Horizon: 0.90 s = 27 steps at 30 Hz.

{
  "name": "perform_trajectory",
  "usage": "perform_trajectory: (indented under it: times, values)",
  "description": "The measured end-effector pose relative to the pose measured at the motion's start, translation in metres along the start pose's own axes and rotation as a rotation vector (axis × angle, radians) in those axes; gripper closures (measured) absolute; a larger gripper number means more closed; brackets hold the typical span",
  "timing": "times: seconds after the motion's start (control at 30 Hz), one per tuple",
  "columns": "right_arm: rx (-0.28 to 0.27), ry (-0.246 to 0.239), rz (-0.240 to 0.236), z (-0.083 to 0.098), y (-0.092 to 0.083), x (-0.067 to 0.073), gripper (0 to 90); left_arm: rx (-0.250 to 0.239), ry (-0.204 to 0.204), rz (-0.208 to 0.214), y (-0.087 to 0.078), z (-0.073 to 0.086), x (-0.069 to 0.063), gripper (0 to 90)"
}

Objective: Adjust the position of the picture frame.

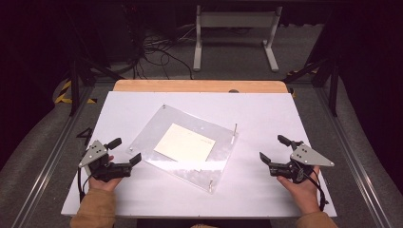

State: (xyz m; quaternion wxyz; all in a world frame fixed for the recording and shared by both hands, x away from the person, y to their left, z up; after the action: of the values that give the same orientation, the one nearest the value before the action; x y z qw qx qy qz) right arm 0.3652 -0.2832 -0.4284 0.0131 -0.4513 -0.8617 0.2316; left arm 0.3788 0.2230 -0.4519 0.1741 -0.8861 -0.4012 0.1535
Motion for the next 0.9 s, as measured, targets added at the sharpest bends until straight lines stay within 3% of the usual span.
perform_trajectory:
  times: [0.53,0.9]
  values:
    - [-0.003,-0.026,-0.024,-0.006,0.003,0.010,14.3,-0.006,0.004,-0.003,-0.001,-0.001,0.000,0.0]
    - [-0.007,-0.078,-0.128,-0.023,0.017,0.046,15.8,0.004,0.008,-0.005,0.001,-0.001,-0.002,0.0]
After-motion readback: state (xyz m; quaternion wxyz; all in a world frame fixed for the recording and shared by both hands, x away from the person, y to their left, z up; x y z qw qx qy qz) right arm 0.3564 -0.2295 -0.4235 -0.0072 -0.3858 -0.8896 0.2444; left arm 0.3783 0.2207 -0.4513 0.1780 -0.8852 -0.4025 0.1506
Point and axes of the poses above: each handheld gripper's, and its own axes: y roughly forward along the jaws, z roughly out of its underside, x roughly to its left, the point moved 5 cm from there along y, roughly forward along the jaws, and after that the axes turned 10 degrees about x, right-handed, at the moved point
